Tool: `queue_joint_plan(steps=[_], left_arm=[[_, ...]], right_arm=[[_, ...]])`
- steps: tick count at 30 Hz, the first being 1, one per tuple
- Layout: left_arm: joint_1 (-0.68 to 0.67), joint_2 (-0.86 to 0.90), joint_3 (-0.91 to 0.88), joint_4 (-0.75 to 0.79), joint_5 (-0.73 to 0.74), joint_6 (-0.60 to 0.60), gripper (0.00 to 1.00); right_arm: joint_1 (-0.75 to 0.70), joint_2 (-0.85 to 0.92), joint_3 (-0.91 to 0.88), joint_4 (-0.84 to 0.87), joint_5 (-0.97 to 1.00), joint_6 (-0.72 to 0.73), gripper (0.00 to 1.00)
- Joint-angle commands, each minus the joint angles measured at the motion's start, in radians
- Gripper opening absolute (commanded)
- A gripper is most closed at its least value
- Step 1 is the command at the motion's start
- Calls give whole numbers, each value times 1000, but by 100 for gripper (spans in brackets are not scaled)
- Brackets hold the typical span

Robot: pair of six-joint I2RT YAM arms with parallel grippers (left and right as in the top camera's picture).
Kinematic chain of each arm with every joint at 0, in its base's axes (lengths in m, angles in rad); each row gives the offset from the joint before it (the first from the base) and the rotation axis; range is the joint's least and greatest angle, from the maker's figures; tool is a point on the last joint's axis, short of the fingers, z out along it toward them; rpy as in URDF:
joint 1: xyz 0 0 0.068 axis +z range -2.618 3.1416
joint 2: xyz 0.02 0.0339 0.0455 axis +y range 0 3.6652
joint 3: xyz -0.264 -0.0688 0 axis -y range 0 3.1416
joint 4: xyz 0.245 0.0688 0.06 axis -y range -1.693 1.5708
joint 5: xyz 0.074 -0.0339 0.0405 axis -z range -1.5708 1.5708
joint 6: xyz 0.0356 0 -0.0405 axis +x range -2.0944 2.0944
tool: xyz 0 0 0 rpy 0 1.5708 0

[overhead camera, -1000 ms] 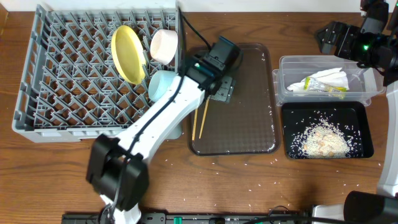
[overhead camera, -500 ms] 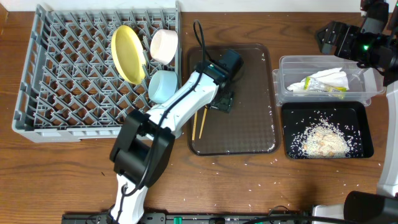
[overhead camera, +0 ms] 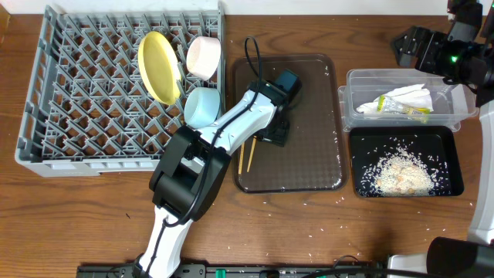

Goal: Sort waste into correct bins and load items into the dishwasher
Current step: 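Move the left gripper right to the chopsticks on the brown tray, then grasp one wooden chopstick with the left gripper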

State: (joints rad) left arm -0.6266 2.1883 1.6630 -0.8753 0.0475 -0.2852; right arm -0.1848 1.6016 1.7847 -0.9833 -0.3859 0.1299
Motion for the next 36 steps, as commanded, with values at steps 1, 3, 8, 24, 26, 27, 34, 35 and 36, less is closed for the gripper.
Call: queue_joint_plan(steps=[1,3,8,24,26,27,34,35,36], left_arm=[[4,15,22,-3,59,-5,69],[5,15,22,-3,82,-5,66],[5,21,11,0,95,-6,63],[5,-58,29,7,-111,-5,68],[4,-47,26,14,-136,-5,68],[4,-37,25,19,-138,-5,68],[2,24,22,49,-103,-5,67],[2,29,22,49,-90,-4,66],[3,41,22,49,-69,-5,62]], right_arm=[[-6,-6,1,-2,-4,11,99],[-6,-6,1,-2,-4,11,99],[-6,-6,1,-2,-4,11,99],[-6,-6,1,-2,-4,11,99],[-6,-6,1,-2,-4,11,99],[-6,-6,1,-2,-4,11,99],[-6,-6,1,-2,-4,11,99],[-6,-6,1,-2,-4,11,99],[-6,-6,1,-2,-4,11,99]])
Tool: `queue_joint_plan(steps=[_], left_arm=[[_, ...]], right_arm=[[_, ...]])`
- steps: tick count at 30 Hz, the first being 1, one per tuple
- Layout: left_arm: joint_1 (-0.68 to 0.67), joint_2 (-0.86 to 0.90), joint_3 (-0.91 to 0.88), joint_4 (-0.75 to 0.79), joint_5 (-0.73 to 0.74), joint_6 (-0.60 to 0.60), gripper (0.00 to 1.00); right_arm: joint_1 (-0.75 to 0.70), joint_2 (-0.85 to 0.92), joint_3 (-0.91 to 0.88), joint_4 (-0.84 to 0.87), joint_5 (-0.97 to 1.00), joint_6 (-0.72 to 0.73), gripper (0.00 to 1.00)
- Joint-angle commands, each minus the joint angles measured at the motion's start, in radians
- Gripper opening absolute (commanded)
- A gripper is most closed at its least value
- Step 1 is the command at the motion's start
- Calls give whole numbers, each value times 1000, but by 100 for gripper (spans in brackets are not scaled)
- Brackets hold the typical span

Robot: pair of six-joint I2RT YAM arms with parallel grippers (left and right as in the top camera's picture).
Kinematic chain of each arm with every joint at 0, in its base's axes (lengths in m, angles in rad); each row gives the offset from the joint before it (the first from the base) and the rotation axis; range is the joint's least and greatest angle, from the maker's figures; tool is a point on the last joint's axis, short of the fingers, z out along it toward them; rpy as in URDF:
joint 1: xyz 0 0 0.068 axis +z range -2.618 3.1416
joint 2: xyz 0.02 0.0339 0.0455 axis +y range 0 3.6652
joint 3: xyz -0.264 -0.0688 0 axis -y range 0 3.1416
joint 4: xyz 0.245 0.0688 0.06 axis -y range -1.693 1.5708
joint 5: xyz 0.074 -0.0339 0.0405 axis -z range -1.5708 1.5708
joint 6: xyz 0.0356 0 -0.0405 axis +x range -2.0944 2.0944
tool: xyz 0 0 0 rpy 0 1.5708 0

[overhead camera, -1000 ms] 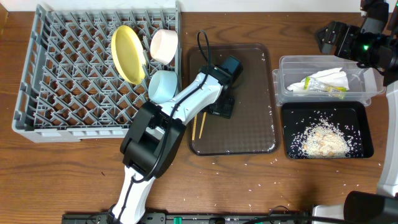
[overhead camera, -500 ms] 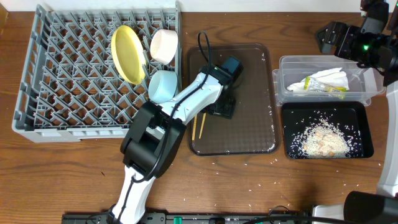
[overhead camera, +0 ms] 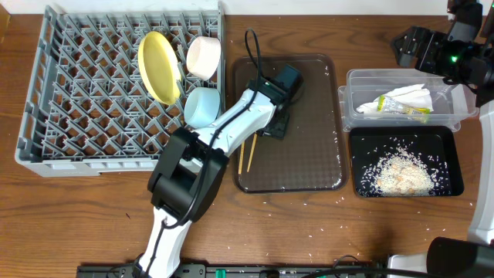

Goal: Sort waste into correct bins and load items into the dishwasher
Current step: 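Grasp one wooden chopstick with the left gripper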

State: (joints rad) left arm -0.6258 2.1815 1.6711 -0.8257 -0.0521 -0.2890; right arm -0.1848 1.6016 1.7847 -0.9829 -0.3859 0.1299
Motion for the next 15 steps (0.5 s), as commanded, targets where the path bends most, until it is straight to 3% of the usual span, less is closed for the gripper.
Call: queue_joint_plan(steps=[1,10,15], left_arm=[[3,55,14,-3,41,-1,61],[27,61,14,-35,154,-1,53],[35,61,14,-76,241,-1,35]], right_arm=[[-6,-6,1,-2,-4,11,99],[-6,-6,1,-2,-4,11,99],[-6,-6,1,-2,-4,11,99]])
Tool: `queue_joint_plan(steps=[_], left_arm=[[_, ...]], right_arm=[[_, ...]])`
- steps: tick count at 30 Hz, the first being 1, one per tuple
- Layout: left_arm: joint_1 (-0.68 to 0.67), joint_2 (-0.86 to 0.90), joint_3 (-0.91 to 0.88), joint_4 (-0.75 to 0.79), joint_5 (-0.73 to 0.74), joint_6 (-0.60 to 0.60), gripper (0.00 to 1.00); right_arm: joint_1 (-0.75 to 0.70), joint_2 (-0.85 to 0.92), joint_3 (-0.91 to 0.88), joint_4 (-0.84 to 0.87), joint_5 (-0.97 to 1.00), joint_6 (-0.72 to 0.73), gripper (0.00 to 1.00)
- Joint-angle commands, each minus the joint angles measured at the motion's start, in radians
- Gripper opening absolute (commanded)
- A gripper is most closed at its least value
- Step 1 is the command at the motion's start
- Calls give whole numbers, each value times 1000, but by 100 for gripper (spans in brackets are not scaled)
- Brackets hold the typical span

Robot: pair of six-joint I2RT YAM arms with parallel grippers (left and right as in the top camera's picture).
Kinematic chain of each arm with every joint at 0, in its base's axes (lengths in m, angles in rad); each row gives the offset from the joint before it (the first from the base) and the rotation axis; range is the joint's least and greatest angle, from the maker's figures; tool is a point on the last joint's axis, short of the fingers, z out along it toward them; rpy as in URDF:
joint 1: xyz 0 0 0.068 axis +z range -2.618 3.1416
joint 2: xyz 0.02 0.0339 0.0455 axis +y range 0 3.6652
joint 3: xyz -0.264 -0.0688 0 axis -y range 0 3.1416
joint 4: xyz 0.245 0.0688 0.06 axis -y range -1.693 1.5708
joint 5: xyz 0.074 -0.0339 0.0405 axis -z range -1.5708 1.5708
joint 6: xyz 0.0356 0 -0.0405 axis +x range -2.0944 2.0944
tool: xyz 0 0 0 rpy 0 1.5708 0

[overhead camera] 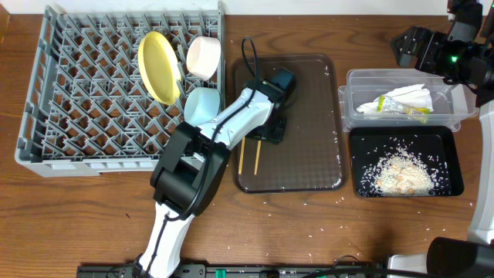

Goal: Sort waste into correct bins and load items into the dishwasher
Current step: 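Grasp one wooden chopstick with the left gripper, then carry the chopstick left and drop it into the dish rack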

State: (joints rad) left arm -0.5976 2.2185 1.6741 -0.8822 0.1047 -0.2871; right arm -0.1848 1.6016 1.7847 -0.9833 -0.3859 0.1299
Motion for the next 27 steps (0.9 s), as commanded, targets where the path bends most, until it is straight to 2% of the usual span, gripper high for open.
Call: queue_joint_plan(steps=[1,5,10,14,22,27], left_arm=[[7,24,11,-19,83,-3,31],[7,24,12,-6,84,-4,8],[6,-7,32,-8,76,-5,7],[6,-109,40,-33,19,-3,7],[48,-412,39,-169,-245,-3,7],[139,-488,39,-237,-345,4,7]], right_arm=[[-6,-6,1,-2,-4,11,99],[-6,-6,1,-2,-4,11,99],[-6,-6,1,-2,-4,11,99],[-6,-6,1,-2,-4,11,99],[-6,-6,1,-2,-4,11,99],[-6,-6,1,-2,-4,11,99]])
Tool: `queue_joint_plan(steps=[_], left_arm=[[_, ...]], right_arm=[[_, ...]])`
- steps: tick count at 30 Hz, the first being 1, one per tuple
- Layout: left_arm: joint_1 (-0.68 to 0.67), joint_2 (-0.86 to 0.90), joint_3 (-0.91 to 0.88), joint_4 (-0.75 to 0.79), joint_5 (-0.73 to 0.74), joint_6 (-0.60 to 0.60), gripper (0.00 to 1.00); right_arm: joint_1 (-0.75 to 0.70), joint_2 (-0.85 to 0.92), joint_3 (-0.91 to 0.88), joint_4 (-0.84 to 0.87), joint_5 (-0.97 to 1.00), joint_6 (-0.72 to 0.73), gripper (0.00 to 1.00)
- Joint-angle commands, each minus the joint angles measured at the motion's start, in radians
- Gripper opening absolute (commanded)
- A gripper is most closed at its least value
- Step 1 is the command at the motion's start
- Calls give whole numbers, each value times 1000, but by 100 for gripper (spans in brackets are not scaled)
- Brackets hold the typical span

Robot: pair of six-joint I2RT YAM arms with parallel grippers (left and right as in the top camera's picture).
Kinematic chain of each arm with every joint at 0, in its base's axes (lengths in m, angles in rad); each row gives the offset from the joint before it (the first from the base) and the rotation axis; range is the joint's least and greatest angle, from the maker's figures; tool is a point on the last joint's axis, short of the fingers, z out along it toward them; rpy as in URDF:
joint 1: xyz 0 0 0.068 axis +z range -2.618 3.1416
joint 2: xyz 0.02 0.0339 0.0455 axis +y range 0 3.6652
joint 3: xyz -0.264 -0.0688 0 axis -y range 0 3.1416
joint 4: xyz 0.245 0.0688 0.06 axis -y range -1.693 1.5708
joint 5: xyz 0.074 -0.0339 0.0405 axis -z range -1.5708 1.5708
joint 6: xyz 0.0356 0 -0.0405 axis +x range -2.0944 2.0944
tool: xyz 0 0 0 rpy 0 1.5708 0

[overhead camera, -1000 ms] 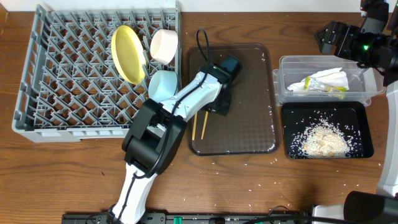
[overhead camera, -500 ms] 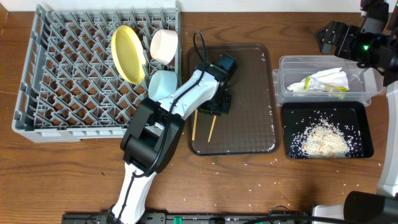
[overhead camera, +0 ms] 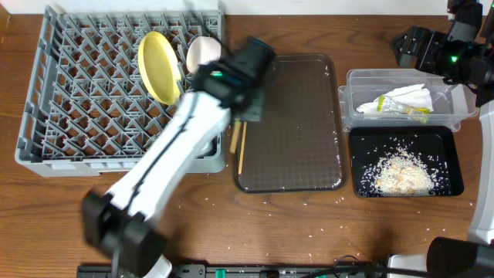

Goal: Sort waste into correct bins and load items into the dishwasher
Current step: 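Carry the chopstick left and drop it into the dish rack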

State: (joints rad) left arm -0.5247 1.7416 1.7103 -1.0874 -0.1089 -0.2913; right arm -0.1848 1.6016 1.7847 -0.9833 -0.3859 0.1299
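Observation:
Two wooden chopsticks [overhead camera: 240, 150] hang over the left edge of the brown tray [overhead camera: 297, 131], their upper ends under my left gripper [overhead camera: 245, 116], which appears shut on them. The left arm is motion-blurred and stretches across the right end of the grey dish rack [overhead camera: 85, 100]. In the rack stand a yellow plate [overhead camera: 157, 66] and a pale bowl [overhead camera: 202, 52], the bowl half hidden by the arm. My right gripper [overhead camera: 407, 45] rests at the far right, behind the bins; its jaws cannot be made out.
A clear bin [overhead camera: 345, 96] with white wrappers stands right of the tray. In front of it is a black tray [overhead camera: 353, 166] holding rice. Rice grains are scattered on the wooden table around the tray's front edge.
My left gripper has moved from the middle-left of the brown tray up and left to the rack's right end. The chopsticks have shifted left with it. The blue bowl is now hidden.
My left gripper stood low on the brown tray over the chopsticks' upper ends for all three earlier moments, shifting slightly while the chopsticks spread apart. Now it is at the rack's edge with the chopsticks below it. The right arm has stayed put.

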Motion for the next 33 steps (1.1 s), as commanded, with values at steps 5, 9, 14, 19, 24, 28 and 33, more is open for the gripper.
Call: queue_joint_plan(steps=[5,9,14,19,24,28,33], left_arm=[[192,-1,-27,-34,-140,41,7],[287,24,-60,15,-139,112,7],[354,72,-71,58,-139,185,8],[372,129,-71,76,-140,217,9],[380,169,-71,83,-147,220,39],[384,174,-71,88,-147,219,46],[376,162,-41,71,-146,215,50]], right_arm=[[-6,-6,1,-2,-4,11,99],[-6,-6,1,-2,-4,11,99],[-6,-6,1,-2,-4,11,99],[-6,-6,1,-2,-4,11,99],[-6,-6,1,-2,-4,11,99],[-6,-6,1,-2,-4,11,99],[-6,-6,1,-2,-4,11,99]])
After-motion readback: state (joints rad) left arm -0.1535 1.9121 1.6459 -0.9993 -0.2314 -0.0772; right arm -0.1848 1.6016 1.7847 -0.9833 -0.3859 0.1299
